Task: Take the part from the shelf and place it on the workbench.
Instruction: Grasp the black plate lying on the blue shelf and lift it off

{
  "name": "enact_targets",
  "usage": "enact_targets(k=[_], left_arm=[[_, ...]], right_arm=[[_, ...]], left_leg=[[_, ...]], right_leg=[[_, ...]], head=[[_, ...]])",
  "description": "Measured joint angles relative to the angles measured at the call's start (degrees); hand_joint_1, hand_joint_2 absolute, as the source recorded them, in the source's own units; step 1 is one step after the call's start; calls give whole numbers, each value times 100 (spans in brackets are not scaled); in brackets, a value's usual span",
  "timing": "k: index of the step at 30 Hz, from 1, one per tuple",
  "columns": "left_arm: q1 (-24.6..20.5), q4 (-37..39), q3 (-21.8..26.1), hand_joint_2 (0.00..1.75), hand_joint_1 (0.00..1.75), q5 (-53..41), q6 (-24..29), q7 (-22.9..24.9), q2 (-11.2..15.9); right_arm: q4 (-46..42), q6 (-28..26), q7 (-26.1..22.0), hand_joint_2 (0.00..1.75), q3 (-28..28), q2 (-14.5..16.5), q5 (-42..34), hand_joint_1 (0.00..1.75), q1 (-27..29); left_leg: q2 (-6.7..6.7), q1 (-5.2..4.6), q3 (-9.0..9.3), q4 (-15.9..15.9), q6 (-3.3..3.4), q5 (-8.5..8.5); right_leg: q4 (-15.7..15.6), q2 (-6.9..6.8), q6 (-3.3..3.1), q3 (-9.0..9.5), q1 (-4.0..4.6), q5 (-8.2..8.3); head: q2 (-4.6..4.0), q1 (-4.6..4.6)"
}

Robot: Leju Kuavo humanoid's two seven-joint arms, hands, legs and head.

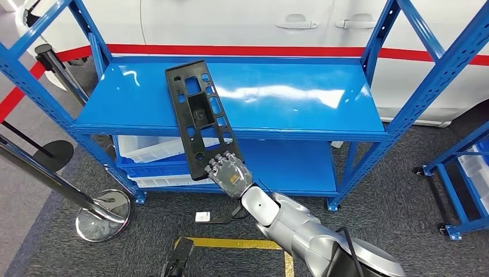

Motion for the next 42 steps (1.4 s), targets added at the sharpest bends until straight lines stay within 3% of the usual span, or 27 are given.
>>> enact_targets(k=[3, 5, 7, 8, 9, 11, 12, 14, 16, 18, 20, 22, 23, 24, 25, 26, 28, 29, 32, 34, 37, 38, 39, 40, 42], left_arm=[[-31, 0, 0, 0, 0, -4, -21, 46, 0], [-43, 0, 0, 0, 0, -8, -22, 46, 0], [-44, 0, 0, 0, 0, -8, -22, 46, 0], [-40, 0, 0, 0, 0, -8, -22, 45, 0], [-37, 0, 0, 0, 0, -8, -22, 44, 0], [-42, 0, 0, 0, 0, -6, -20, 39, 0], [-51, 0, 0, 0, 0, -5, -19, 37, 0], [-67, 0, 0, 0, 0, 3, -16, 29, 0], [-67, 0, 0, 0, 0, 14, -15, 24, 1], [-62, 0, 0, 0, 0, 16, -16, 24, -1], [-68, 0, 0, 0, 0, 12, -19, 30, -3], [-67, 0, 0, 0, 0, 4, -28, 45, -4], [-59, 0, 0, 0, 0, -1, -32, 57, -4], [-52, 0, 0, 0, 0, -5, -35, 70, -4], [-45, 0, 0, 0, 0, -9, -35, 82, -4], [-42, 0, 0, 0, 0, -11, -35, 89, -5], [-42, 0, 2, 0, 0, -6, -20, 84, -4], [-43, 0, 4, 0, 0, 5, -5, 71, -3], [-26, 0, 19, 0, 0, 33, 42, 23, 3], [-13, 0, 27, 0, 0, 28, 58, -30, 8], [41, 0, 35, 0, 0, -3, 119, -221, 20], [80, 0, 37, 0, 0, -14, 144, -279, 24], [123, 0, 39, 0, 0, -22, 164, -316, 27], [158, 0, 39, 0, 0, -28, 177, -334, 30], [184, 0, 40, 0, 0, -43, 190, -339, 34]], right_arm=[[-124, -1, -66, 175, -119, -7, 211, 175, 28], [-204, -2, -91, 175, -206, -7, 312, 175, 35], [-249, -1, -110, 175, -293, -8, 388, 167, 61], [-262, -1, -125, 175, -335, -8, 419, 137, 82], [-276, 0, -141, 175, -380, -9, 449, 93, 104], [-321, 0, -163, 175, -472, -9, 496, 14, 128], [-347, 0, -170, 175, -523, -9, 513, 0, 131], [-387, 0, -182, 175, -615, -9, 534, 0, 136], [-420, 0, -203, 175, -682, -9, 551, 0, 161], [-459, -1, -239, 175, -750, -15, 568, 0, 188], [-505, -2, -297, 175, -837, -25, 583, 0, 202], [-572, -2, -419, 175, -924, -38, 598, 0, 246], [-624, -2, -527, 175, -972, -45, 596, 0, 289], [-692, -2, -665, 175, -1033, -50, 591, 0, 332], [-775, -2, -815, 175, -1110, -49, 583, 0, 368], [-867, -2, -969, 175, -1209, -41, 574, 0, 391], [-1052, -3, -1270, 175, -1472, 2, 532, 0, 409], [-1145, -4, -1425, 131, -1615, 31, 497, 0, 429], [-1445, -4, -1858, 0, -1997, 116, 417, 0, 559], [-1622, -4, -2029, 0, -2215, 184, 436, 0, 619], [-1779, -3, -2168, 0, -2522, 258, 317, 0, 676], [-1792, -3, -2208, 0, -2599, 267, 186, 0, 706], [-1794, -2, -2265, 0, -2659, 276, 37, 0, 735], [-1790, -2, -2342, 0, -2706, 289, -93, 0, 755], [-1783, -2, -2556, 0, -2784, 342, -236, 0, 769]], left_leg=[[2, 15, -53, 102, -70, -75], [6, 31, -256, 571, -143, -359], [8, 44, -570, 1274, -193, -674], [8, 46, -670, 1489, -198, -725], [8, 47, -675, 1503, -187, -668], [8, 37, -397, 935, -120, -312], [7, 22, -202, 546, -69, -162], [1, -20, 43, 34, 10, -33], [-7, -43, 81, -77, 48, -34], [2, -7, 127, -184, 83, 26], [16, 26, 176, -282, 118, 79], [20, 21, 178, -281, 141, 78], [20, 22, 177, -270, 145, 69], [17, 24, 177, -254, 144, 56], [13, 27, 176, -230, 136, 39], [8, 33, 176, -193, 119, 12], [-2, 23, 141, -81, 61, -57], [-6, 15, 116, -35, 29, -81], [-10, 10, 67, 5, -35, -98], [-4, 22, -16, 199, -90, -232], [1, 46, -444, 1121, -182, -670], [1, 50, -582, 1388, -189, -742], [1, 52, -649, 1496, -184, -721], [1, 52, -619, 1400, -167, -601], [1, 42, -313, 714, -101, -222]], right_leg=[[-22, 5, -88, -12, -24, 38], [-31, 2, -128, -15, -45, 50], [-31, -4, -144, -21, -43, 50], [-31, -6, -145, -23, -39, 50], [-30, -5, -145, -22, -33, 50], [-31, 2, -145, -12, -19, 49], [-34, 5, -142, -8, -11, 50], [-49, 6, -117, -15, -6, 62], [-90, 5, -63, -17, -9, 89], [-81, -2, -2, -25, -4, 58], [293, -9, 43, -192, -6, -192], [994, -10, 70, -510, -15, -526], [1251, -11, 82, -631, -20, -591], [1331, -12, 93, -671, -27, -553], [1207, -13, 103, -616, -39, -418], [904, -14, 112, -471, -55, -217], [283, -9, 102, -165, -65, 14], [102, -4, 80, -79, -60, 43], [24, 5, -19, -62, -44, 23], [12, 1, -71, -56, -67, 33], [7, -12, -117, -48, -71, 29], [7, -14, -123, -47, -66, 27], [7, -12, -126, -46, -62, 26], [7, -7, -127, -44, -57, 25], [4, 7, -127, -31, -49, 25]], head=[[0, -17], [0, -44], [0, -56], [0, -57], [0, -57], [0, -57], [0, -54], [0, -53], [0, -54], [0, -45], [0, -28], [0, -20], [0, -20], [0, -18], [0, -18], [0, -18], [0, -18], [0, -20], [0, -24], [0, -46], [0, -80], [0, -79], [0, -80], [0, -79], [0, -79]])
